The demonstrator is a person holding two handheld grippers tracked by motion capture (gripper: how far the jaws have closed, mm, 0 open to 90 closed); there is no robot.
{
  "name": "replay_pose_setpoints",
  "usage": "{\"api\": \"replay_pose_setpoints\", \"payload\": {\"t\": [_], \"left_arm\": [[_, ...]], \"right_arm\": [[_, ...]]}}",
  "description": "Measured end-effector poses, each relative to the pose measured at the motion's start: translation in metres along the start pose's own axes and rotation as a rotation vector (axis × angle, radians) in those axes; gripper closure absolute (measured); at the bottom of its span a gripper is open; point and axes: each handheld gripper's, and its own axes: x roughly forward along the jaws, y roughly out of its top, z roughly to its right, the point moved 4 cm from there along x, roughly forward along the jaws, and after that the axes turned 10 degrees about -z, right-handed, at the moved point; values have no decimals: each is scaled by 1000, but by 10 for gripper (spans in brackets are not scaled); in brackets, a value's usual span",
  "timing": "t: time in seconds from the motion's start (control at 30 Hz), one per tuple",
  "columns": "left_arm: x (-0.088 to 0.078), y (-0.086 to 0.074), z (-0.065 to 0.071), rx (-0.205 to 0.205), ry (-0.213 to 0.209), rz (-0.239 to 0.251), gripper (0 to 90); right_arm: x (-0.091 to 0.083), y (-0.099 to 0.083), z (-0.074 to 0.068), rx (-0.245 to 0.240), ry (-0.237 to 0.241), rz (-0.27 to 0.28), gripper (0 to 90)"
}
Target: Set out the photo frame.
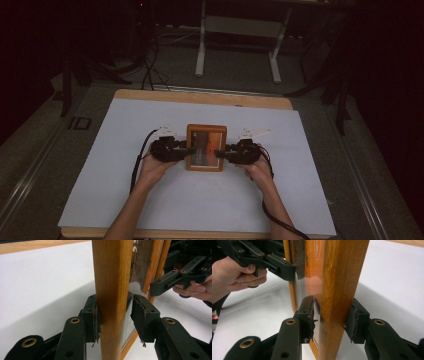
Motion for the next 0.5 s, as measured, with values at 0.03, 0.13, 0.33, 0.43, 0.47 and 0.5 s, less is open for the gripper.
{"api": "replay_pose_setpoints", "payload": {"t": [0.03, 0.13, 0.33, 0.43, 0.47, 0.5], "left_arm": [[0, 0, 0, 0, 0, 0, 592], [2, 1, -2, -1, 9, -8, 592], [5, 2, -5, -14, 13, -9, 586], [5, 2, -5, -14, 16, -11, 581], [5, 2, -6, -21, 17, -13, 580], [5, 2, -5, -17, 20, -16, 580]], "right_arm": [[0, 0, 0, 0, 0, 0, 613], [2, 0, 3, 21, 3, 4, 606], [3, 1, 6, 38, -5, 1, 602], [4, 1, 6, 40, -7, 1, 603], [4, 1, 7, 45, -6, 4, 602], [4, 1, 7, 44, -5, 4, 602]]}}
